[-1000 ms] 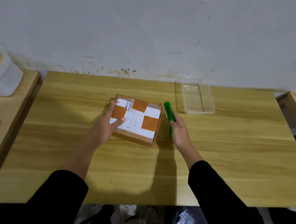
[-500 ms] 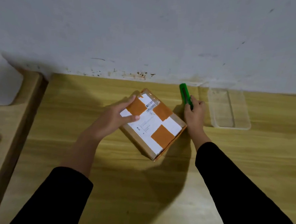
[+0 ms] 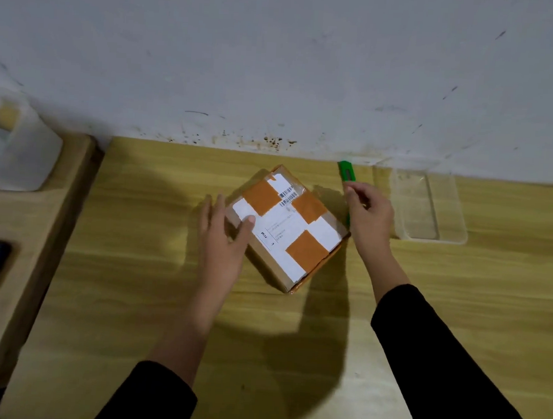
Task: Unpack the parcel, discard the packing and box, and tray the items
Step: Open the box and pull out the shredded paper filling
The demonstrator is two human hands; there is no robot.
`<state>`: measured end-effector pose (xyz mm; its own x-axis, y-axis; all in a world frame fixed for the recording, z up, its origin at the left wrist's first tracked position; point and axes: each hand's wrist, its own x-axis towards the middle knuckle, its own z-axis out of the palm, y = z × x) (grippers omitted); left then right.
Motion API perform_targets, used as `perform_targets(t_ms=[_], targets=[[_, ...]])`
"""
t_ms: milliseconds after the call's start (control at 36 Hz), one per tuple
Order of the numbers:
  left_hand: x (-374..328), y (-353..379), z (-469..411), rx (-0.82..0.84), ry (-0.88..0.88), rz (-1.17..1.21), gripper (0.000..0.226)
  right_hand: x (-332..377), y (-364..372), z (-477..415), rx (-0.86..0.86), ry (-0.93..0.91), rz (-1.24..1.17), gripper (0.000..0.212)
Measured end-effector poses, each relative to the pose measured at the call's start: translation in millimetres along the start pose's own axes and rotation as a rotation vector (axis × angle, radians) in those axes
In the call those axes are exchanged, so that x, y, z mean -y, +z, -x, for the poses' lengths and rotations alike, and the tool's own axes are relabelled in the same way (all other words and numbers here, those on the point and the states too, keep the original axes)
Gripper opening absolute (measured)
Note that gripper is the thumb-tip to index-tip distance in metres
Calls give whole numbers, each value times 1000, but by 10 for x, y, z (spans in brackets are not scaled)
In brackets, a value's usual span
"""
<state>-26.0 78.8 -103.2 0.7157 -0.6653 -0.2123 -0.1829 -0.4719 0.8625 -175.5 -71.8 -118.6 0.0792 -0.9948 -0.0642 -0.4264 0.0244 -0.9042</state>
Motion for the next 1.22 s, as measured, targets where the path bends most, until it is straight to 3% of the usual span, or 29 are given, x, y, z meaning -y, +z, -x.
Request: perform_targets(t_ms=[56,111,278,444,528,611,694,750,833,944,1083,1222], targets=[[1,106,256,-50,-90,49,69,30,23,54,270,58,-18,23],[22,220,492,-51,-155,101,73,39,19,113,412,100,-55,26],[169,343,796,97,-133,279,70,-39,-137,398,346,150,-172,24],[273,-11,707,81,-81,302,47,-273,-247,1271,149,140,-215,20],[397,-158,655,-29,-64,212,31,-344,-242,1686,169,117,-221,15],[526,-198,696,-251,-185,195,41,-378,-276,1703,114,67,-229,13],[526,-111,957,-313,-187,263,42,-336,-372,1443,68,-50,-198,15],[495,6,1204,-264,-109,244,40,-306,-444,1240,99,-174,-98,22],[425,143,1500,-194,-104,213,72,-322,-517,980,257,-408,121,35],[431,191,1572,-127,-81,197,84,-326,-541,851,469,-477,201,33],[636,-35,1213,31,-79,267,78,-423,-581,1078,315,-486,120,25],[638,-158,1138,31,-55,201,60,-596,-645,1459,217,-514,96,21]])
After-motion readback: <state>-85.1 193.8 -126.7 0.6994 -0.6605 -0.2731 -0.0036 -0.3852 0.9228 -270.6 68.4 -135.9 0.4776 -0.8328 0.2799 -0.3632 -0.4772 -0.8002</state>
